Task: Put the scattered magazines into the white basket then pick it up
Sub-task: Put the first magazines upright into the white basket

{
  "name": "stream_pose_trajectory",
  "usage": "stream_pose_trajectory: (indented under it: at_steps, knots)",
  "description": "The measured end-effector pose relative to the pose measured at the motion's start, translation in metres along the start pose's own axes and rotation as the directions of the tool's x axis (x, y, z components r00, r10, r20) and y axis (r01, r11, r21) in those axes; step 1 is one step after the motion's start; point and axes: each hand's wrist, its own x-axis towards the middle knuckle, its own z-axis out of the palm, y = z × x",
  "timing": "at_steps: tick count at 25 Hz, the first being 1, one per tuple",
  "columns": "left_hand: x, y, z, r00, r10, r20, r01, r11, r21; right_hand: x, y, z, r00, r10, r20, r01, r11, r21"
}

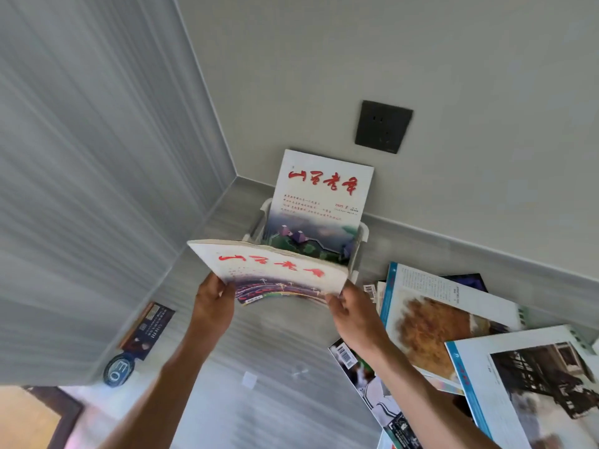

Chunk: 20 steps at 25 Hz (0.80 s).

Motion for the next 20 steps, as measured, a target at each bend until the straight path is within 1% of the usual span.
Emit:
stream_pose_trajectory:
  at_steps: [1,2,3,4,5,6,8,9,10,12,14,15,18,20]
  knots:
    - [0.001,-0.003,-0.002,0.999,0.039,0.012,-0.039,0.999,0.005,0.0,0.001,0.004,0.999,0.018,-0.027,-0.019,0.999,-0.035]
    - [0.005,0.0,-0.004,0.997,0.077,0.002,-0.077,0.997,-0.008,0.002,-0.002,0.004,0.998,0.024,-0.057,-0.025,0.999,-0.023]
    - [0.013,0.006,-0.008,0.994,0.11,-0.025,-0.111,0.993,-0.036,0.006,-0.008,0.0,0.996,0.023,-0.081,-0.018,0.998,0.06]
    - [0.024,0.015,-0.01,0.99,0.133,-0.052,-0.137,0.988,-0.069,0.012,-0.018,-0.006,0.995,0.017,-0.098,0.002,0.983,0.185]
    - [0.037,0.027,-0.012,0.985,0.154,-0.075,-0.16,0.984,-0.08,0.02,-0.029,-0.016,0.994,0.007,-0.113,0.029,0.951,0.309]
    - [0.051,0.041,-0.011,0.98,0.179,-0.09,-0.186,0.98,-0.07,0.03,-0.039,-0.026,0.99,-0.005,-0.142,0.061,0.918,0.392]
    - [0.083,0.07,-0.001,0.967,0.231,-0.106,-0.232,0.973,0.006,0.054,-0.056,-0.045,0.973,0.005,-0.23,0.096,0.9,0.425]
    - [0.098,0.083,0.008,0.965,0.243,-0.098,-0.239,0.97,0.049,0.067,-0.06,-0.052,0.966,0.035,-0.257,0.082,0.898,0.432]
    - [0.111,0.092,0.018,0.968,0.239,-0.077,-0.231,0.968,0.096,0.079,-0.06,-0.056,0.962,0.081,-0.26,0.046,0.893,0.448]
    - [0.129,0.094,0.039,0.98,0.198,-0.016,-0.191,0.963,0.189,0.096,-0.053,-0.056,0.956,0.195,-0.221,-0.076,0.887,0.456]
    - [0.137,0.082,0.057,0.988,0.148,0.032,-0.152,0.958,0.245,0.105,-0.037,-0.049,0.938,0.297,-0.18,-0.194,0.877,0.439]
    - [0.138,0.074,0.063,0.991,0.128,0.041,-0.134,0.955,0.264,0.106,-0.03,-0.044,0.929,0.333,-0.162,-0.229,0.861,0.455]
    - [0.139,0.059,0.073,0.997,0.053,0.056,-0.07,0.928,0.366,0.111,-0.017,-0.038,0.917,0.377,-0.132,-0.276,0.836,0.474]
    - [0.136,0.057,0.074,0.998,0.037,0.044,-0.053,0.893,0.448,0.11,-0.014,-0.043,0.909,0.377,-0.178,-0.251,0.835,0.49]
